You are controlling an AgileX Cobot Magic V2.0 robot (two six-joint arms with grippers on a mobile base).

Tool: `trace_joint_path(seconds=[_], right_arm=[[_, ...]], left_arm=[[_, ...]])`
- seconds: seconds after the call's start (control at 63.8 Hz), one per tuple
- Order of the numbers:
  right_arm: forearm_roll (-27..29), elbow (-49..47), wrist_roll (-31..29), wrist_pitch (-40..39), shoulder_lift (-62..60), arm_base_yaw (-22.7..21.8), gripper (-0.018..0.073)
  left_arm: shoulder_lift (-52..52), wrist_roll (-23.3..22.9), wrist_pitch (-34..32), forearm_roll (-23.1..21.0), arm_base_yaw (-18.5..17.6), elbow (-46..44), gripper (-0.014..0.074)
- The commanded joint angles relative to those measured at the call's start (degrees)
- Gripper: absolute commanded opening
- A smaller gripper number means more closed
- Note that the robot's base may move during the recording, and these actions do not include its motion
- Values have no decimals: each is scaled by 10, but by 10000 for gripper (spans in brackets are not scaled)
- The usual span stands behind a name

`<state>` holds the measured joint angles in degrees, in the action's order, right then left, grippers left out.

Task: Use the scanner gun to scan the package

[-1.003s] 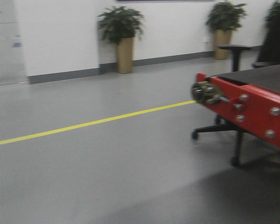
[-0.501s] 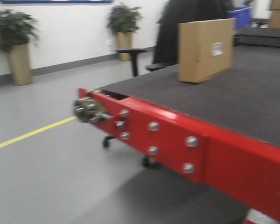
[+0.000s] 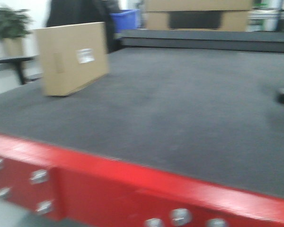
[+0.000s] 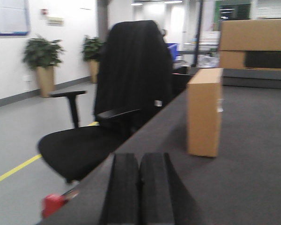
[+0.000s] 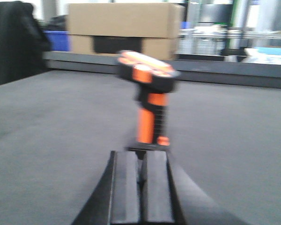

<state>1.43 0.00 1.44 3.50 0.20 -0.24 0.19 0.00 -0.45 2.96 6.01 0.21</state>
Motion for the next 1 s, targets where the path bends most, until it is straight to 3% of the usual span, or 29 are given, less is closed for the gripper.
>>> trace_joint_path(seconds=[0.0, 0.987], right_arm=[[0, 0, -2, -10, -2, -2, -162], [0, 0, -2, -10, -2, -2, -162]], left_arm=[[-2, 0, -10, -2, 0, -2, -111], [-2, 0, -10, -2, 1, -2, -111]])
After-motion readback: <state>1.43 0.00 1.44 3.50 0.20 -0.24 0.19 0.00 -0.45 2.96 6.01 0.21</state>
